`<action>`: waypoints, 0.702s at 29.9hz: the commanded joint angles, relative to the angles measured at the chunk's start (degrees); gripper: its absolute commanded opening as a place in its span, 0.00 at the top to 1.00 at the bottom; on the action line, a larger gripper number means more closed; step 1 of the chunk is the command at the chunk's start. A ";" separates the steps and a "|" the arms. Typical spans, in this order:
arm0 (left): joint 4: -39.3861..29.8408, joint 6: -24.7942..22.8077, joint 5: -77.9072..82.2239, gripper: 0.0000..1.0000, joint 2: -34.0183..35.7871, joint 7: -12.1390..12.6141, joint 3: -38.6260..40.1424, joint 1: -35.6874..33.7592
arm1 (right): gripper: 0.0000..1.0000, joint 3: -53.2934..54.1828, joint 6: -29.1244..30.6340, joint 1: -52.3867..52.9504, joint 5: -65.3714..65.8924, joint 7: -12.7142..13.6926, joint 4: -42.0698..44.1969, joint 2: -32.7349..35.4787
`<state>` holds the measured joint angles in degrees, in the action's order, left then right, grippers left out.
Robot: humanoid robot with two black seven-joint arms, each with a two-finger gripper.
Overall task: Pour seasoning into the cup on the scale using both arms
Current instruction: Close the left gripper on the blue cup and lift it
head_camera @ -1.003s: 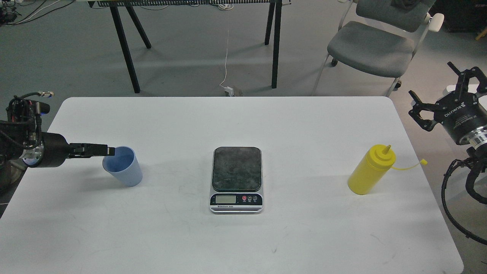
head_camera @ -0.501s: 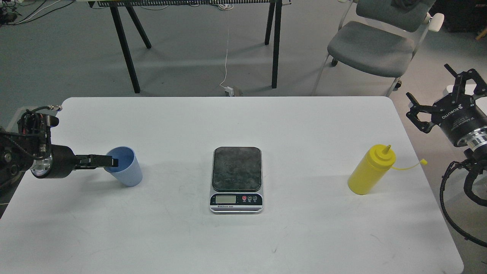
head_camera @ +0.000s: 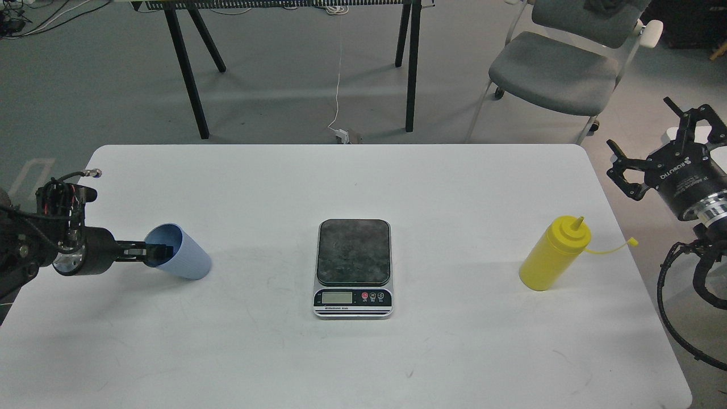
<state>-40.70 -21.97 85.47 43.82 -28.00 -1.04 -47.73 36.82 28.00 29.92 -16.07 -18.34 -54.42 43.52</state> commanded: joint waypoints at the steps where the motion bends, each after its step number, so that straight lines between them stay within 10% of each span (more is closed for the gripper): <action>1: 0.01 -0.09 1.88 0.92 0.13 0.00 -0.01 -0.78 | 0.01 0.00 0.00 -0.04 -0.01 -0.03 0.02 -0.19; 21: -13.16 -6.03 6.81 0.95 6.28 0.00 0.16 -10.71 | 0.01 0.35 0.00 -0.39 -0.01 -0.03 0.02 0.16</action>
<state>-49.67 -27.28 91.32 48.31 -27.99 -0.97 -56.00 37.03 28.00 29.54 -16.07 -18.38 -54.40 43.46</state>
